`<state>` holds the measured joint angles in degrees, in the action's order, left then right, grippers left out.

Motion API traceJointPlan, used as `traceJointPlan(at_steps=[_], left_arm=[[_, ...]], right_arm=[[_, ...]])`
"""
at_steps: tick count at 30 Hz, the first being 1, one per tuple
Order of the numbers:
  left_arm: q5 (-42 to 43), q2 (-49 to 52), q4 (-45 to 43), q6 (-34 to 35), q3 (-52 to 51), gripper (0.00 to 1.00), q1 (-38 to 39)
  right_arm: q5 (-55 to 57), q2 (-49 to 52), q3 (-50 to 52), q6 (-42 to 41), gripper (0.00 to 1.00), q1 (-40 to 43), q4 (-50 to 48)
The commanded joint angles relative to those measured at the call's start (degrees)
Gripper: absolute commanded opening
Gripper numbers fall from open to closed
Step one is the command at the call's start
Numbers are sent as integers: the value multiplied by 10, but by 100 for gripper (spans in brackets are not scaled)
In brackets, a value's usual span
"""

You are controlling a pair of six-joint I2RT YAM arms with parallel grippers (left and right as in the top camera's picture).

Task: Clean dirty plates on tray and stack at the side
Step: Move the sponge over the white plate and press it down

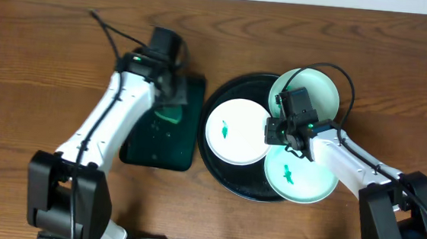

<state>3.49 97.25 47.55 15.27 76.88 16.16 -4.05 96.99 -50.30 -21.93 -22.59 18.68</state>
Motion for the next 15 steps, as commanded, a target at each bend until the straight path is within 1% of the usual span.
traceJointPlan(at_steps=[1, 9, 15], left_arm=[[17, -3, -9, 46, 17, 7, 50], [16, 2, -61, 106, 0, 7, 125], [17, 40, -78, 144, 0, 7, 139]], right_arm=[[12, -12, -11, -3, 1, 0, 2], [12, -12, -11, -3, 1, 0, 2], [12, -12, -11, -3, 1, 0, 2]])
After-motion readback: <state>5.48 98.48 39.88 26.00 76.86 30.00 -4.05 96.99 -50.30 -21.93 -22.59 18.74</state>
